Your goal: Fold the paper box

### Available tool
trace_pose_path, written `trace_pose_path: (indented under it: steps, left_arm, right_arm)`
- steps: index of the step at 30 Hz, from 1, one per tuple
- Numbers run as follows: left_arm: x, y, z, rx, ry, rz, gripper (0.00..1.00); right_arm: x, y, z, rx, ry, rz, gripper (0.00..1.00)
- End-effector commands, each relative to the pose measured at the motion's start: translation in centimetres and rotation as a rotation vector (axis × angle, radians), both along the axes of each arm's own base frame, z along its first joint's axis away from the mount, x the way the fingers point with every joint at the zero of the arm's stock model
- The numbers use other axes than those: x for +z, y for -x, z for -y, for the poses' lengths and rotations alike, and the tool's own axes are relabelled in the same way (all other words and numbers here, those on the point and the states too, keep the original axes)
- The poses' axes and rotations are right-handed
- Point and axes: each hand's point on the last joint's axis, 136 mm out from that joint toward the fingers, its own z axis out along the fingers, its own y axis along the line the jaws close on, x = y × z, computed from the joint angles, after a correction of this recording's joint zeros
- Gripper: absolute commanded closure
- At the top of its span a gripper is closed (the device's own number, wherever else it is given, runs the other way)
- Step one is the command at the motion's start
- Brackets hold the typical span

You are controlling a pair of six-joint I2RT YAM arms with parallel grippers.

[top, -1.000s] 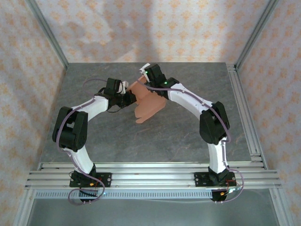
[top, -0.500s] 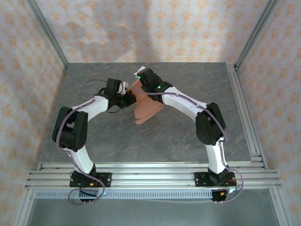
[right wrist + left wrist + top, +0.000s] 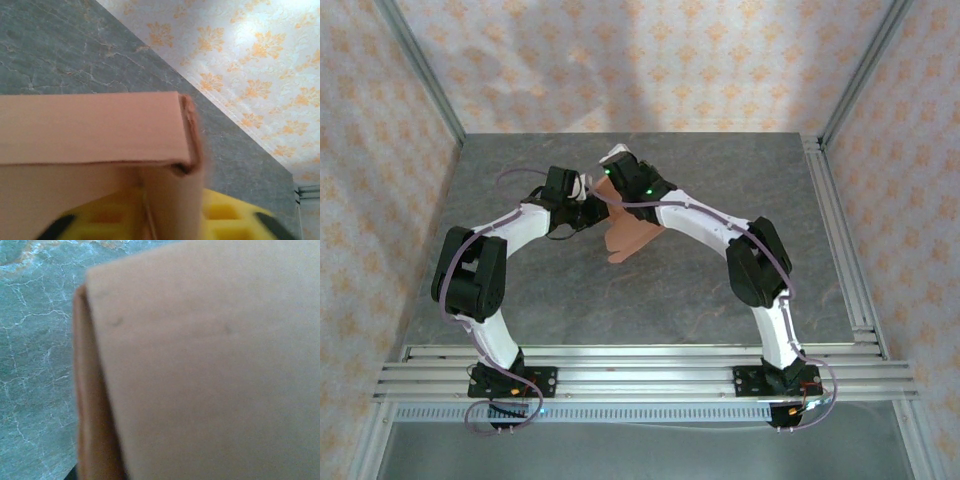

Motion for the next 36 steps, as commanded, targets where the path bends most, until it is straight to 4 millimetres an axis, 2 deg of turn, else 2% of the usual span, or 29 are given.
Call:
trace_pose_path:
  steps: [1,7,12,18,20,27,30,32,36]
  left_arm:
    - [2.7,-0.6,0.9,-0.046,0.025,0.077,1.0]
    - [2.5,-0.6,0.8,-0.044,0.021,0.073,1.0]
    - [2.5,-0.6,0.9,-0.044,0.021,0.074,1.0]
    - [2.5,-0.5,0.8,-0.045,0.018,0.073,1.0]
    - [2.6,-0.5,0.7,-0.045,0.015,0.074,1.0]
    - [2.7,-0.5,0.9,-0.053,0.024,0.076,1.0]
    - [2.9,-0.6,1.1,-0.059,0.031,0.082,1.0]
    - [3.2,-0.6,1.2,-0.062,0.035,0.088,1.0]
    - [3.2,-0.5,1.3,-0.086,0.028,0.101,1.0]
  right_arm:
    - [3.3,1.6,-1.1,0.057,-0.128,-0.014,0.61]
    - [5.4,2.8,-0.6,0.076,-0.219,-0.023,0.42]
    - [6.3,3.7,-0.3,0.101,-0.305,-0.062,0.34]
    - [6.2,4.4,0.4,0.121,-0.313,-0.097,0.32]
    - [6.3,5.0,0.7,0.151,-0.399,-0.145,0.31]
    - [8.8,7.3,1.9,0.304,-0.665,-0.229,0.26]
    - [9.2,6.4,3.7,0.29,-0.788,-0.247,0.27]
    - [8.8,5.4,4.8,0.276,-0.857,-0.273,0.33]
    - [7.7,4.5,4.8,0.331,-0.888,-0.349,0.39]
